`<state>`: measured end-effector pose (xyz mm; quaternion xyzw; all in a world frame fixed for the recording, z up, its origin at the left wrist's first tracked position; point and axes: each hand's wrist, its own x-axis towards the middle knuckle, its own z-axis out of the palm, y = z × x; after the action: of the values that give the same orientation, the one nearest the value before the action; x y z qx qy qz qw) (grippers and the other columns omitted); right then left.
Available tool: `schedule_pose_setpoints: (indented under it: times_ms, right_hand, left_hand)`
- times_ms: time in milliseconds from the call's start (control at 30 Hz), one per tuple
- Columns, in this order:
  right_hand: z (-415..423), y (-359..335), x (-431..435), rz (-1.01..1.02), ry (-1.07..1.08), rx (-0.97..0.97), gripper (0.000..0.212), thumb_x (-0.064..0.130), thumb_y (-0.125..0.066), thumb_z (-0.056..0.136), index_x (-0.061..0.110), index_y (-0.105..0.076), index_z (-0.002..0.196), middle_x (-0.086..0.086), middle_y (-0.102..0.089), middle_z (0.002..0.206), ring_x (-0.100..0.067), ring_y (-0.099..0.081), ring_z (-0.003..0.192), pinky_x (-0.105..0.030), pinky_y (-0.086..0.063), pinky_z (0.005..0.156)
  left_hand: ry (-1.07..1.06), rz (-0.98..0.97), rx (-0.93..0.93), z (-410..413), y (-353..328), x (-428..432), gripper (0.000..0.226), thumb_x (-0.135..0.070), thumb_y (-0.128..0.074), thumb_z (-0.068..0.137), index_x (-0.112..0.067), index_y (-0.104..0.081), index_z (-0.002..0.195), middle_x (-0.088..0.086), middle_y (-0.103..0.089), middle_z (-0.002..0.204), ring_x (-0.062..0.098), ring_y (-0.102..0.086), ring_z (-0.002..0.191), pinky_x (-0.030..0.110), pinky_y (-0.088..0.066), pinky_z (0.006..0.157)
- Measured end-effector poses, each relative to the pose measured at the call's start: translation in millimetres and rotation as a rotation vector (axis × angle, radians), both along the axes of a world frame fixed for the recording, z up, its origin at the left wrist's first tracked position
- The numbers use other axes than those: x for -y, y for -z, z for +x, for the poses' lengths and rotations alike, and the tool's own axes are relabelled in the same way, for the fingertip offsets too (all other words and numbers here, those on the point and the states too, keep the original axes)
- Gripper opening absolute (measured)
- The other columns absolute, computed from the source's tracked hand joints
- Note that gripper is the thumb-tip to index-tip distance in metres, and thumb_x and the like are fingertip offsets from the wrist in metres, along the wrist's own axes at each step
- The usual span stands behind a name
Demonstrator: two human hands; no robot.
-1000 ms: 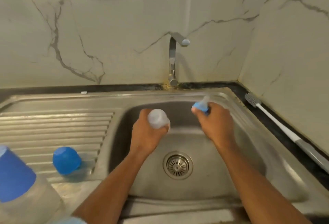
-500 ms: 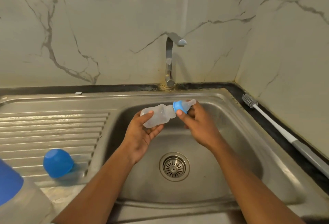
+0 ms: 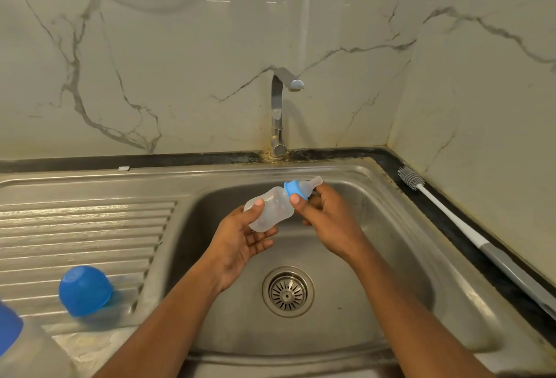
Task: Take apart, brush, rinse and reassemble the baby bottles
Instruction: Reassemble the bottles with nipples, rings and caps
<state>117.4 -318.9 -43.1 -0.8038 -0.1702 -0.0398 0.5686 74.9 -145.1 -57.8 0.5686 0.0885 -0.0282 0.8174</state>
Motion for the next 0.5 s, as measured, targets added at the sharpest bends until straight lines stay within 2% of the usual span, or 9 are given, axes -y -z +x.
schedule_pose_setpoints:
  times_ms: [133,267,333,433,500]
  right_hand:
    - [-0.2,-4.3,3.7,0.008,-0.009,0.003,0.034,0.041,-0.063,0.092,0.027,-0.06,0.122,0.01,-0.07,0.104,0.0,-0.066,0.095,-0.028,-0.057,0.084]
    - [1.8,-7.1,8.2,-0.015,0.048,-0.03,0.03,0.047,-0.068,0.087,0.031,-0.063,0.112,0.013,-0.07,0.097,-0.002,-0.066,0.09,-0.023,-0.055,0.078]
    - [2.9,-7.1,9.2,-0.056,0.095,-0.05,0.035,0.053,-0.07,0.082,0.028,-0.064,0.105,0.01,-0.07,0.092,-0.007,-0.067,0.086,-0.026,-0.056,0.075]
    - [1.6,-7.1,5.7,-0.178,0.143,-0.043,0.048,0.063,-0.071,0.074,0.023,-0.062,0.1,0.006,-0.067,0.087,-0.01,-0.065,0.081,-0.027,-0.055,0.072]
    - [-1.4,-7.0,1.4,-0.243,0.153,-0.058,0.056,0.066,-0.07,0.072,0.022,-0.058,0.105,0.007,-0.065,0.093,-0.009,-0.064,0.085,-0.029,-0.056,0.076]
  left_hand:
    - [0.034,0.008,-0.007,0.5,-0.7,4.2,0.038,-0.035,-0.06,0.094,-0.016,-0.057,0.127,0.012,-0.067,0.112,0.021,-0.07,0.089,0.034,-0.057,0.08]
    - [0.039,0.034,0.008,3.6,1.4,4.3,0.051,-0.02,-0.077,0.074,-0.015,-0.055,0.12,0.015,-0.064,0.121,0.031,-0.069,0.105,0.04,-0.059,0.086]
    - [0.063,0.199,0.043,4.7,5.7,6.5,0.058,-0.011,-0.084,0.07,-0.017,-0.054,0.119,0.011,-0.063,0.121,0.028,-0.067,0.107,0.04,-0.059,0.088]
    - [0.182,0.552,0.158,4.7,12.9,10.4,0.062,-0.016,-0.086,0.075,-0.028,-0.053,0.126,-0.005,-0.066,0.117,0.011,-0.066,0.104,0.024,-0.058,0.084]
    - [0.208,0.662,0.221,6.1,17.5,10.8,0.054,-0.023,-0.084,0.077,-0.028,-0.058,0.125,-0.009,-0.069,0.112,0.008,-0.067,0.101,0.023,-0.057,0.085]
